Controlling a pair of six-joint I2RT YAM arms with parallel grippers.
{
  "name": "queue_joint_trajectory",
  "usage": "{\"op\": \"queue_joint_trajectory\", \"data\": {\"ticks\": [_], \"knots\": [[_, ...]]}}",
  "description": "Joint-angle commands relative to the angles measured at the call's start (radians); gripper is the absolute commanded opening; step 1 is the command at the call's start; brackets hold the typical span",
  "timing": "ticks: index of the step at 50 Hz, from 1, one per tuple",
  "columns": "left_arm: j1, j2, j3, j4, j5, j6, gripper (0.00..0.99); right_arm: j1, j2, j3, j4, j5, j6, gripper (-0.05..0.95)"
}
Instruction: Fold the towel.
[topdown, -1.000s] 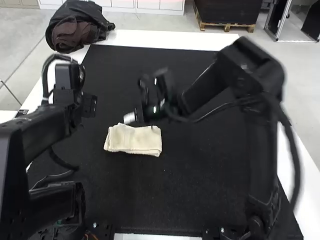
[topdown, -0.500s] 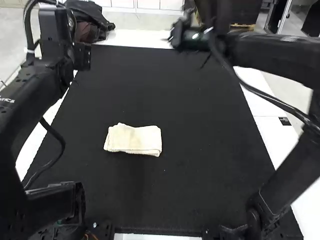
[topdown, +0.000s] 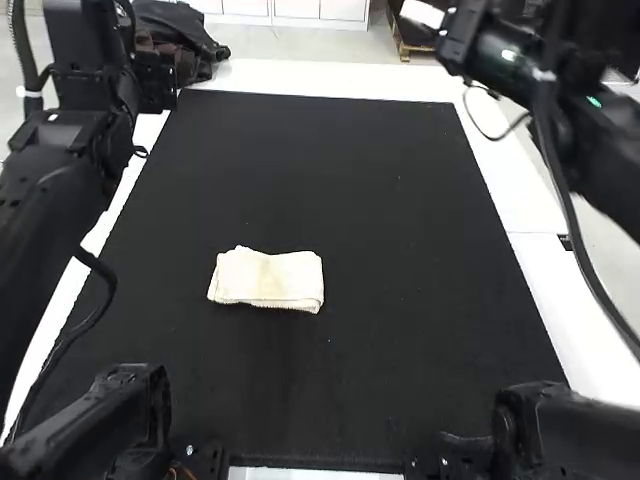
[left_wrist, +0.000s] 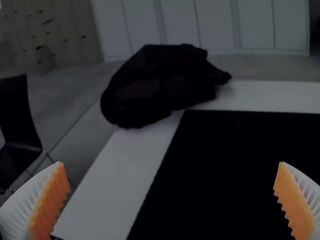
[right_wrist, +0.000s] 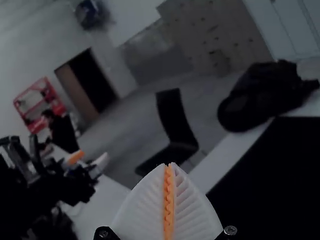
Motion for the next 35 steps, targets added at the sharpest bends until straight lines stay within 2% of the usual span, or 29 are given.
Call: {"op": "queue_joint_trajectory", "data": {"ticks": [1, 6, 11, 17, 19, 21, 31, 33, 35], "knots": [[-0.014, -0.087, 0.026, 0.004, 0.016, -0.043, 0.959, -0.051, -0.171, -0.039, 0.017, -0.008, 0.038, -0.02], [-0.023, -0.163, 0.017, 0.006, 0.023, -0.056, 0.957, -0.106, -0.33, -0.085, 0.008, 0.016, 0.04, -0.02], [-0.032, -0.228, 0.008, 0.004, 0.023, -0.066, 0.957, -0.167, -0.484, -0.127, -0.011, 0.018, 0.037, 0.16], [-0.034, -0.306, -0.023, 0.012, 0.023, -0.068, 0.959, -0.23, -0.642, -0.18, -0.034, 0.021, 0.021, 0.57], [-0.034, -0.341, -0.042, 0.018, 0.023, -0.068, 0.957, -0.25, -0.694, -0.199, -0.045, 0.024, 0.011, 0.77], [-0.032, -0.374, -0.057, 0.027, 0.023, -0.068, 0.957, -0.262, -0.731, -0.208, -0.052, 0.035, -0.008, 0.91], [-0.029, -0.561, -0.166, 0.09, 0.025, -0.068, 0.959, -0.278, -0.886, -0.222, -0.132, 0.188, -0.153, 0.92], [-0.029, -0.599, -0.187, 0.093, 0.025, -0.068, 0.959, -0.278, -0.886, -0.211, -0.199, 0.239, -0.213, 0.92], [-0.029, -0.631, -0.203, 0.093, 0.023, -0.068, 0.959, -0.272, -0.886, -0.209, -0.226, 0.296, -0.238, 0.92]]}}
